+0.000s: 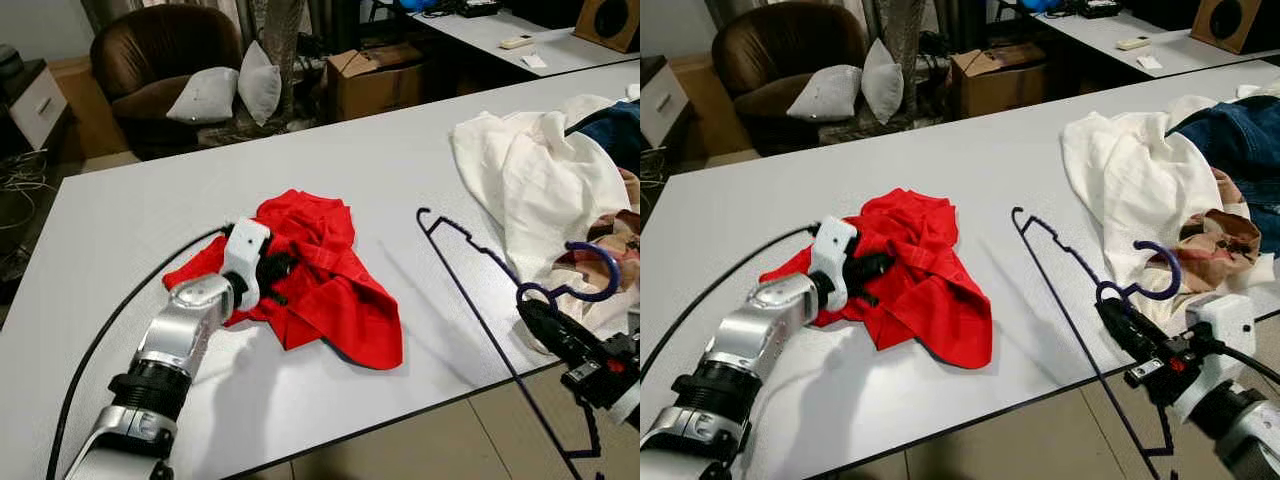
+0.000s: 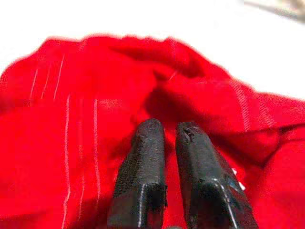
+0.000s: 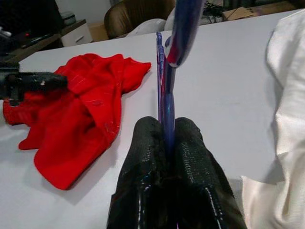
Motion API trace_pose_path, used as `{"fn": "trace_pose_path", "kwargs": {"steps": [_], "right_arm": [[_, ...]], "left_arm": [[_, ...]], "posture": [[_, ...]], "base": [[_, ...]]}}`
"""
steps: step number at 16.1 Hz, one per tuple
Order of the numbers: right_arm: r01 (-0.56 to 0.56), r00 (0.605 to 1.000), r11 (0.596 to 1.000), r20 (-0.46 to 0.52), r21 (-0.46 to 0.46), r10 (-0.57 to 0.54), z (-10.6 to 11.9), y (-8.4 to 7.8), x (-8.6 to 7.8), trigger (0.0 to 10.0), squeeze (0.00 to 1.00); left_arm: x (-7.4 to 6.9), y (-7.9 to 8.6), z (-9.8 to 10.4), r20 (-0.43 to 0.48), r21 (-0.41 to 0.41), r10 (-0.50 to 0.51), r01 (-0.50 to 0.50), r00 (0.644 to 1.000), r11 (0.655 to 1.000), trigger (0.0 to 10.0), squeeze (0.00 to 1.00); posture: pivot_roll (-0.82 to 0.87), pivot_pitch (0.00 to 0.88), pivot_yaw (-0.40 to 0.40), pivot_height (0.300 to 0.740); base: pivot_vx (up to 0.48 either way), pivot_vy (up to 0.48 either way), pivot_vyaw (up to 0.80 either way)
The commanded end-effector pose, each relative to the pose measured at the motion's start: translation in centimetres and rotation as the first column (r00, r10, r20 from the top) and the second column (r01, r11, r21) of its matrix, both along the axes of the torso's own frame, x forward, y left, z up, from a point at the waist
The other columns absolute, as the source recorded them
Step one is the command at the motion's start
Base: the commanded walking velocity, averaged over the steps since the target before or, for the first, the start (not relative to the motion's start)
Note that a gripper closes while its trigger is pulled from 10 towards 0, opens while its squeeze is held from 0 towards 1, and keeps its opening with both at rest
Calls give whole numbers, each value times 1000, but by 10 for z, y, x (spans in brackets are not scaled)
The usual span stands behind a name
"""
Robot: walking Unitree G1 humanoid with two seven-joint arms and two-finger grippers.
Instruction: Hang hanger
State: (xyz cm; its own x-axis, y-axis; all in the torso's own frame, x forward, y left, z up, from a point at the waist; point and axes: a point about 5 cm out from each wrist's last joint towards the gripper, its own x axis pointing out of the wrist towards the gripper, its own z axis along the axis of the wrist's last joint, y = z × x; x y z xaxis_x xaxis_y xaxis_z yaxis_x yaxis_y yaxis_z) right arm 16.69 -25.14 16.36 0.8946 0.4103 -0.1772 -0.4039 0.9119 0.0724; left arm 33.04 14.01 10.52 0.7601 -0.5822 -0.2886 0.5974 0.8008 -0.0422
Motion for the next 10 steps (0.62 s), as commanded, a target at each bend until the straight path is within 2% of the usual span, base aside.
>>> {"fn": "trace_pose_path", "kwargs": {"steps": [1, 3, 6, 7, 8, 10], "right_arm": [[-22, 999, 1000, 35, -11, 23, 4, 6, 2, 10000, 0], [-33, 999, 999, 35, -5, 33, 3, 9, 2, 10000, 0], [-39, 999, 999, 38, 0, 39, 2, 10, 4, 10000, 0], [-45, 998, 999, 38, 3, 45, 2, 11, 4, 10000, 0], [-53, 998, 999, 37, 4, 53, 1, 12, 4, 10000, 0], [-79, 997, 997, 27, -1, 79, -1, 15, 5, 10000, 0]], "left_arm": [[1, 6, 13, 75, -37, -30, 33, 997, 999, 0, 0], [2, 15, 15, 114, -31, -29, 33, 993, 999, 0, 0], [2, 20, 14, 132, -13, -34, 36, 991, 999, 0, 0], [-1, 19, 11, 113, 0, -69, 70, 991, 998, 10000, 0], [-4, 17, 5, 99, 25, -117, 115, 988, 993, 10000, 1000], [-10, 18, -6, 64, 41, -148, 145, 987, 989, 10000, 1000]], "posture": [[-186, 0, 128, 740], [-179, 0, 127, 740], [-177, 0, 128, 740], [-174, 0, 129, 740], [-174, 0, 129, 740], [-177, 0, 130, 740]], "base": [[0, 0, 0], [0, 0, 0], [0, 0, 0], [0, 0, 0], [0, 0, 0], [0, 0, 0]]}}
